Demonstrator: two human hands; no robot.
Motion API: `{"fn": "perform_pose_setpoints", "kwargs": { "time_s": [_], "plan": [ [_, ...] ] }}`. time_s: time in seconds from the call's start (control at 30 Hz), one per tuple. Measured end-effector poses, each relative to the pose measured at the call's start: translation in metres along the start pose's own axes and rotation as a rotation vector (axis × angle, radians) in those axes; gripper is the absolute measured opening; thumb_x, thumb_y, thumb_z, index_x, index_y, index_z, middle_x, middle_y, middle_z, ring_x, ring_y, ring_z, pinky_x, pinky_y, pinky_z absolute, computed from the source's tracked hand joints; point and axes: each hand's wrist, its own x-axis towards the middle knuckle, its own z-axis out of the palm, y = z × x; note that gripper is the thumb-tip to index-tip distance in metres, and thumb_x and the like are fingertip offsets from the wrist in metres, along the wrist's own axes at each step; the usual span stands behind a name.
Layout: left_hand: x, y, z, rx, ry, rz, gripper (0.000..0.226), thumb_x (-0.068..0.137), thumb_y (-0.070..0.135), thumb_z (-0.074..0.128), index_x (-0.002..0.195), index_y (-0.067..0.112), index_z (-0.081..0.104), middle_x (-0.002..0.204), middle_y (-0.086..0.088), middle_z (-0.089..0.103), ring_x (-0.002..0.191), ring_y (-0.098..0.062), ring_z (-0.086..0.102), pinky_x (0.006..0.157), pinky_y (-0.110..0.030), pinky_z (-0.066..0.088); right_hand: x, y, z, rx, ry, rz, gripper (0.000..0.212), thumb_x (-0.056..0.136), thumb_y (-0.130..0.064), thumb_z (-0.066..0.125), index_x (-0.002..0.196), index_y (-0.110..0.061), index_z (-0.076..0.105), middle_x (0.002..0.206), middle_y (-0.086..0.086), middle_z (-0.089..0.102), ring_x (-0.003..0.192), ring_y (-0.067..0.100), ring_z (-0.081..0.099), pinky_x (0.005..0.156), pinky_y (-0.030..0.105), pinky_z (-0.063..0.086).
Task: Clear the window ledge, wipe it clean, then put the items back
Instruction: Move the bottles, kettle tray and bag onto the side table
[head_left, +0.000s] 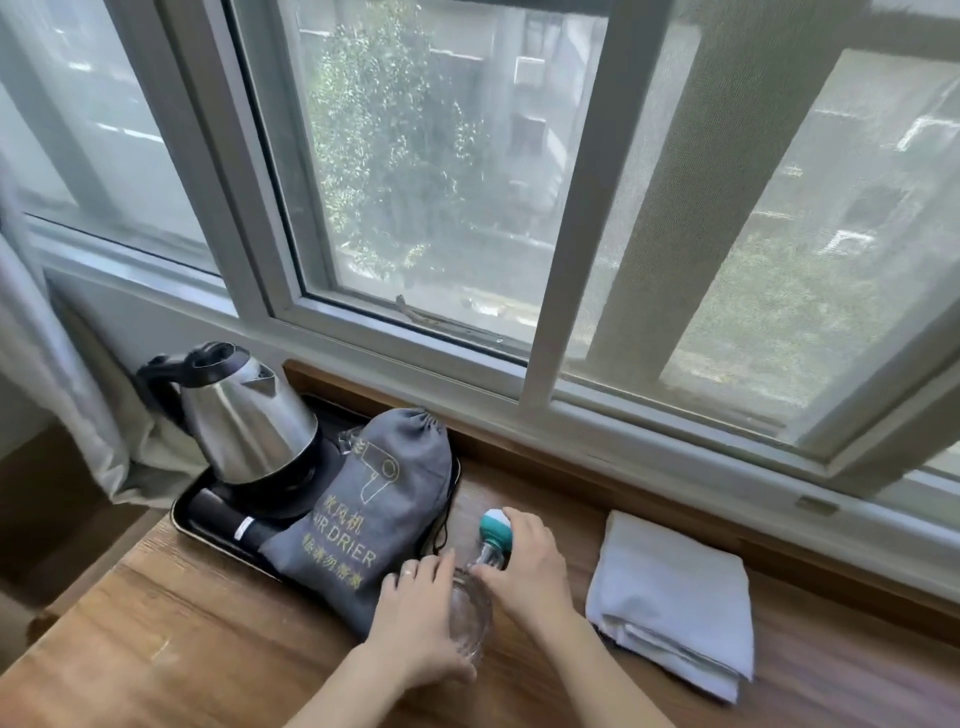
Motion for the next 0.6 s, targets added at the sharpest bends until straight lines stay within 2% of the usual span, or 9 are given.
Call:
{"fn": "perform_pose_setpoints", "kwargs": {
  "time_s": [0.13, 0.2, 0.33, 0.37, 0.47, 0.6],
  "plan": [
    [0.001, -0.005, 0.006, 0.032, 0.013, 0.038, 0.132, 0.054, 0.068, 0.071, 0.155, 0.018, 0.004, 0.151, 0.001, 0.026, 0.135, -0.023, 0.03, 0.107, -0.042, 0.026, 0.004, -0.004, 0.004, -0.077, -0.033, 0.003, 0.084, 0.075, -0.049, 0.072, 0.146, -0.032, 0.032, 0.143, -0.01, 0.036, 0.131, 0.014, 0.036, 0.107, 0.036, 0.036],
    [0.003, -0.008, 0.005, 0.014, 0.037, 0.063, 0.128, 0.053, 0.068, 0.068, 0.155, 0.018, 0.009, 0.15, 0.001, 0.031, 0.132, -0.023, 0.036, 0.104, -0.042, 0.031, 0.006, -0.003, 0.007, -0.088, -0.038, 0.017, 0.086, 0.075, -0.05, 0.073, 0.147, -0.033, 0.031, 0.144, -0.01, 0.034, 0.133, 0.015, 0.034, 0.108, 0.037, 0.035],
    [0.005, -0.015, 0.01, -0.069, 0.072, 0.083, 0.125, 0.035, 0.071, 0.063, 0.144, 0.015, 0.04, 0.132, 0.0, 0.058, 0.107, -0.022, 0.06, 0.083, -0.044, 0.049, 0.008, 0.002, 0.01, -0.053, -0.03, 0.054, 0.088, 0.071, -0.053, 0.072, 0.146, -0.034, 0.032, 0.142, -0.01, 0.038, 0.13, 0.015, 0.039, 0.106, 0.035, 0.037],
    [0.004, -0.017, 0.009, -0.096, 0.056, 0.097, 0.124, 0.037, 0.07, 0.062, 0.145, 0.015, 0.039, 0.135, 0.0, 0.056, 0.11, -0.023, 0.059, 0.085, -0.044, 0.048, 0.008, 0.003, 0.01, -0.061, -0.029, 0.055, 0.087, 0.07, -0.054, 0.072, 0.145, -0.034, 0.032, 0.14, -0.009, 0.039, 0.128, 0.015, 0.041, 0.105, 0.034, 0.038],
    [0.004, -0.018, 0.003, -0.127, 0.036, 0.118, 0.122, 0.053, 0.065, 0.061, 0.155, 0.019, 0.013, 0.154, 0.006, 0.028, 0.134, -0.02, 0.036, 0.105, -0.039, 0.033, 0.007, 0.004, 0.008, -0.027, 0.011, 0.08, 0.087, 0.067, -0.058, 0.073, 0.142, -0.033, 0.037, 0.136, -0.01, 0.043, 0.123, 0.014, 0.044, 0.102, 0.031, 0.04],
    [0.006, -0.013, -0.011, -0.181, 0.045, 0.15, 0.125, 0.054, 0.066, 0.064, 0.155, 0.021, 0.006, 0.155, 0.008, 0.022, 0.135, -0.018, 0.029, 0.11, -0.031, 0.029, 0.003, 0.005, -0.002, 0.088, 0.126, 0.119, 0.089, 0.065, -0.058, 0.077, 0.141, -0.03, 0.041, 0.133, -0.011, 0.046, 0.119, 0.011, 0.046, 0.1, 0.026, 0.04]
  ]
}}
